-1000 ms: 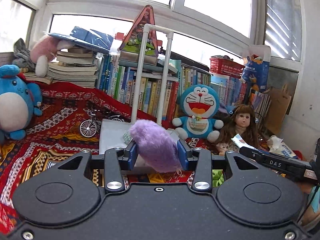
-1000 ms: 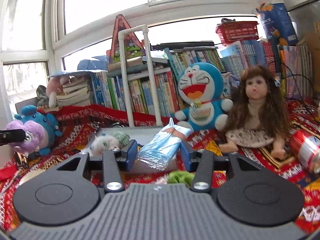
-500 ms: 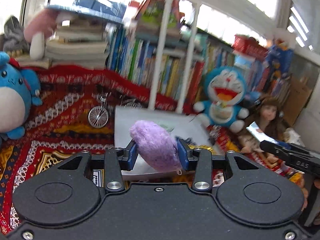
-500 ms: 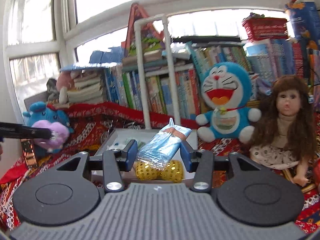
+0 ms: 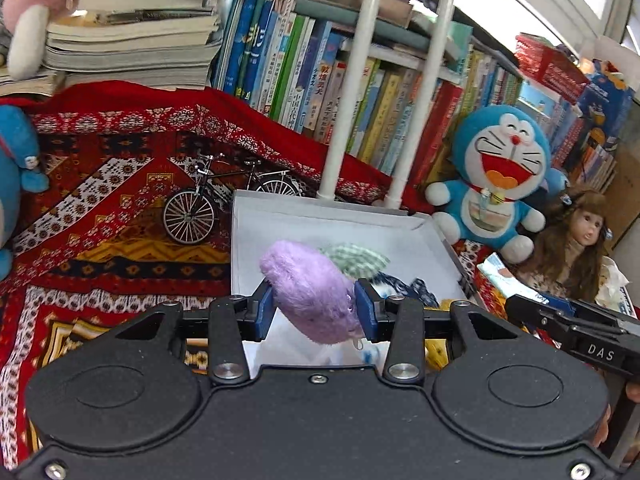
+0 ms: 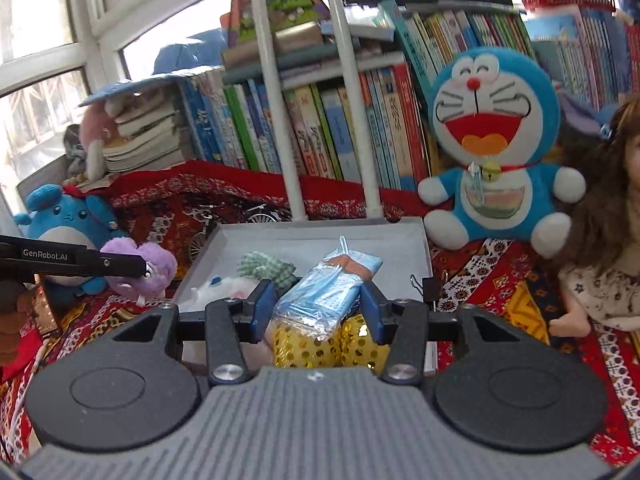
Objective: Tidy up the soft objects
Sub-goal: 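Lower the purple toy and blue packet into the white tray and open both grippers, then lift both open grippers out of the tray and move back toward the rug, then grasp the white tissue with the left gripper while the right gripper grasps the labelled packet, then carry the tissue and labelled packet into the white tray and open both grippers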
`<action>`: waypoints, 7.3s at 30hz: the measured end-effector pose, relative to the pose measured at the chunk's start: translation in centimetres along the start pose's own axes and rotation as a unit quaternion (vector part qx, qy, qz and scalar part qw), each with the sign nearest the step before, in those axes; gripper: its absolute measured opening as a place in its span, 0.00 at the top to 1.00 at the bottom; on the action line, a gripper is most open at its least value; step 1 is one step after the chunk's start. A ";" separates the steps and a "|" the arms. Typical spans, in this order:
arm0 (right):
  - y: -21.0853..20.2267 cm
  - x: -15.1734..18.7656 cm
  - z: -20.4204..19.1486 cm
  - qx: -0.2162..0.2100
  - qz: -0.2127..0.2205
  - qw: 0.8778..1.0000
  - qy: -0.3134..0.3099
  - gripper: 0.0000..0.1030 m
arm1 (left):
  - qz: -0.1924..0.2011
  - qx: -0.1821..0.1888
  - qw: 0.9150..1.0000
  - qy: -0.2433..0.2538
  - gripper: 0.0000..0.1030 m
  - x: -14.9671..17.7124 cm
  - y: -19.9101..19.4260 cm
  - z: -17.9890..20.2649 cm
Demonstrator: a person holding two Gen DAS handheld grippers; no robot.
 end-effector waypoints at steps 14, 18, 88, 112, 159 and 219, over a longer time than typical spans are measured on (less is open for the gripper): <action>7.5 -1.2 1.4 0.018 -0.045 0.997 0.053 0.50 | -0.053 -0.010 0.999 -0.005 0.61 -1.1 9.1 -1.4; 8.8 -1.2 1.6 0.023 -0.052 0.997 0.058 0.49 | -0.059 -0.008 0.998 -0.002 0.61 -1.0 10.0 -1.5; -15.3 5.8 -3.0 -0.015 0.085 0.994 -0.061 0.00 | 0.173 0.065 0.979 0.085 0.15 17.5 -17.0 10.9; -22.5 14.9 0.8 0.072 0.143 0.986 -0.046 0.06 | 0.161 0.079 0.978 0.110 0.34 24.1 -16.9 13.8; -22.9 24.9 2.4 0.103 0.091 0.989 -0.045 0.66 | 0.067 -0.019 0.990 0.124 0.65 26.8 1.1 23.7; 2.1 1.1 2.1 0.035 0.005 0.999 0.040 0.66 | 0.006 -0.072 0.996 0.044 0.65 1.4 -0.2 2.5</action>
Point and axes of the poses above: each gripper's, at about its wrist camera, not at the fingertips, and y roughly the way its jaws point, z to its right, x to its underside, the point moved 6 cm from there along y, roughly the way its jaws point, and after that the axes turned 2 degrees about -y, right-handed, at the moved point
